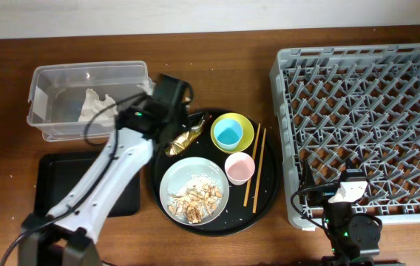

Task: Sort waste into correct bins and load items into the dishwasher rack
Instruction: 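Return the left gripper to the tray and grasp the gold Nescafe sachet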

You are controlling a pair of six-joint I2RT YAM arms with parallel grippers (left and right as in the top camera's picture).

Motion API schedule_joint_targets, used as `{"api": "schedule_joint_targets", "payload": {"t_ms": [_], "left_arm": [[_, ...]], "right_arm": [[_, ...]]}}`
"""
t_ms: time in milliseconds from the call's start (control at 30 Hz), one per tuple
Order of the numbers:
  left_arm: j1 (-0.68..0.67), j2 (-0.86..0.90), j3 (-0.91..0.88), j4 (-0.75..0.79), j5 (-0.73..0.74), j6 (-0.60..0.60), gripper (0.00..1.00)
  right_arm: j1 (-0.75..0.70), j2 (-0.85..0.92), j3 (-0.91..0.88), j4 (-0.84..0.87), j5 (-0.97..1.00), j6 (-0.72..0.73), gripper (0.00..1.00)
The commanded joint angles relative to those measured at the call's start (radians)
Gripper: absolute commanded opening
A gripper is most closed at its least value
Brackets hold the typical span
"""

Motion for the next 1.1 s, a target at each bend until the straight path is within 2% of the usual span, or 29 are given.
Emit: {"api": "schedule_joint_targets", "payload": {"t_ms": [0, 67, 133, 167, 233, 267, 300, 333, 433, 500, 567, 700, 867, 1067], "left_arm": [[0.098, -0.026, 0.004, 0.041, -0.298, 0.005, 0.01], [0.159, -0.025, 0.004, 0.108, -0.387, 0.005, 0.01], [0.210, -0.017, 0.004, 0.173, -0.408, 0.005, 0.02], [0.237, -0.008, 0.004, 0.206, -0.401, 0.005, 0.20], [0.269, 0.006, 0.003, 0.232, -0.402, 0.005, 0.43], [0.287, 0.017, 0.004, 0.237, -0.400, 0.005, 0.73], [0.298, 0.025, 0.004, 0.240, -0.396, 0.005, 0.93], [0.306, 0.034, 0.004, 0.238, -0.390, 0.005, 0.99], [0.308, 0.047, 0.004, 0.214, -0.298, 0.005, 0.99], [0.306, 0.047, 0.004, 0.207, -0.152, 0.016, 0.99], [0.302, 0.047, 0.004, 0.194, 0.039, 0.082, 0.99], [0.231, 0.046, 0.004, 0.177, 0.188, 0.229, 0.99], [0.064, 0.047, 0.003, 0.161, 0.186, 0.457, 0.99], [-0.019, 0.064, 0.003, 0.124, 0.073, 0.499, 0.99]], "right_arm": [[0.006, -0.005, -0.009, -0.002, 0.009, 0.004, 0.98], [0.006, -0.005, -0.009, -0.002, 0.009, 0.004, 0.98], [0.006, -0.005, -0.009, -0.002, 0.009, 0.004, 0.98], [0.006, -0.005, -0.009, -0.002, 0.009, 0.004, 0.98], [0.006, -0.005, -0.009, -0.002, 0.009, 0.004, 0.99], [0.006, -0.005, -0.009, -0.002, 0.009, 0.004, 0.99], [0.006, -0.005, -0.009, -0.002, 0.009, 0.004, 0.98], [0.006, -0.005, -0.009, -0.002, 0.009, 0.004, 0.98], [0.006, -0.005, -0.009, -0.002, 0.010, 0.004, 0.98], [0.006, -0.005, -0.009, -0.002, 0.009, 0.004, 0.99], [0.006, -0.005, -0.009, -0.002, 0.009, 0.004, 0.98], [0.006, -0.005, -0.009, -0.002, 0.009, 0.004, 0.98], [0.006, -0.005, -0.009, -0.002, 0.009, 0.004, 0.98], [0.006, -0.005, -0.009, -0.002, 0.009, 0.004, 0.98]]}}
